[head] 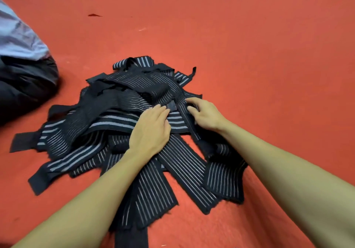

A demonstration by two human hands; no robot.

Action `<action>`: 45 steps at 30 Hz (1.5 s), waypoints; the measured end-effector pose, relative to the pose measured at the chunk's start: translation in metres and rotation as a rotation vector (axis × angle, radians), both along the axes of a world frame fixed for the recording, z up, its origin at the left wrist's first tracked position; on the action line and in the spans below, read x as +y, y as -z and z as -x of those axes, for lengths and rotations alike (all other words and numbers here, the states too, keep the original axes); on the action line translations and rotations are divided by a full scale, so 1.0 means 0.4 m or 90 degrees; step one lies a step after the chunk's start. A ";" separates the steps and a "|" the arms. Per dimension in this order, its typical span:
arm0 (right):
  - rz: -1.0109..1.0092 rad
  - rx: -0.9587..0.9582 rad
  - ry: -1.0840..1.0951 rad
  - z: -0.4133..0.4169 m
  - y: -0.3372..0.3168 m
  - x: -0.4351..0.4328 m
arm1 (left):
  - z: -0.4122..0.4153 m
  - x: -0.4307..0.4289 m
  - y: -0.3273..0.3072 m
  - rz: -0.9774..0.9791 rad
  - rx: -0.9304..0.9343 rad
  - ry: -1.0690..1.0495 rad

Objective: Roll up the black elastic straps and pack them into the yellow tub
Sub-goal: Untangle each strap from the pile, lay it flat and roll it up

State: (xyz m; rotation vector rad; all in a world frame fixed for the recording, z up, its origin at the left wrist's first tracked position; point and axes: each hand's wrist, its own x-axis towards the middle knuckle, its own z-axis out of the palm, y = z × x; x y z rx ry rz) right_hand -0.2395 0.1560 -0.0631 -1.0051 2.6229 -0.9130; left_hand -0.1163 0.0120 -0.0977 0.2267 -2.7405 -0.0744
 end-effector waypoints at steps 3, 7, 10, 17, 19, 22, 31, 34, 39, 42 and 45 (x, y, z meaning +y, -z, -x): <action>-0.018 0.014 0.003 0.017 0.035 -0.025 | 0.005 -0.002 -0.003 0.020 -0.004 -0.001; -0.017 -0.006 0.035 0.036 0.050 -0.037 | 0.007 0.002 -0.006 0.035 -0.011 -0.004; 0.057 0.014 0.056 0.036 0.061 -0.035 | 0.009 0.000 -0.006 0.043 -0.013 -0.010; 0.236 0.069 0.160 0.007 0.051 0.016 | 0.011 -0.002 -0.004 0.047 -0.011 -0.013; 0.216 0.053 0.135 0.006 0.051 0.050 | 0.011 -0.003 -0.005 0.051 -0.008 -0.013; 0.231 -0.003 0.099 -0.003 0.046 0.105 | 0.012 -0.002 -0.007 0.063 -0.008 -0.005; 0.287 -0.074 0.120 -0.071 -0.026 0.193 | 0.001 0.085 -0.081 -0.167 0.010 0.030; 0.291 -0.030 0.128 -0.091 -0.075 0.226 | -0.006 0.168 -0.147 -0.438 -0.016 0.083; 0.374 -0.131 0.068 -0.135 -0.178 0.335 | -0.010 0.268 -0.247 -0.671 0.001 0.108; 0.416 -0.152 0.031 -0.164 -0.233 0.403 | -0.011 0.332 -0.302 -0.720 -0.033 0.150; 0.439 -0.106 0.049 -0.185 -0.269 0.455 | -0.017 0.388 -0.327 -0.744 -0.095 0.167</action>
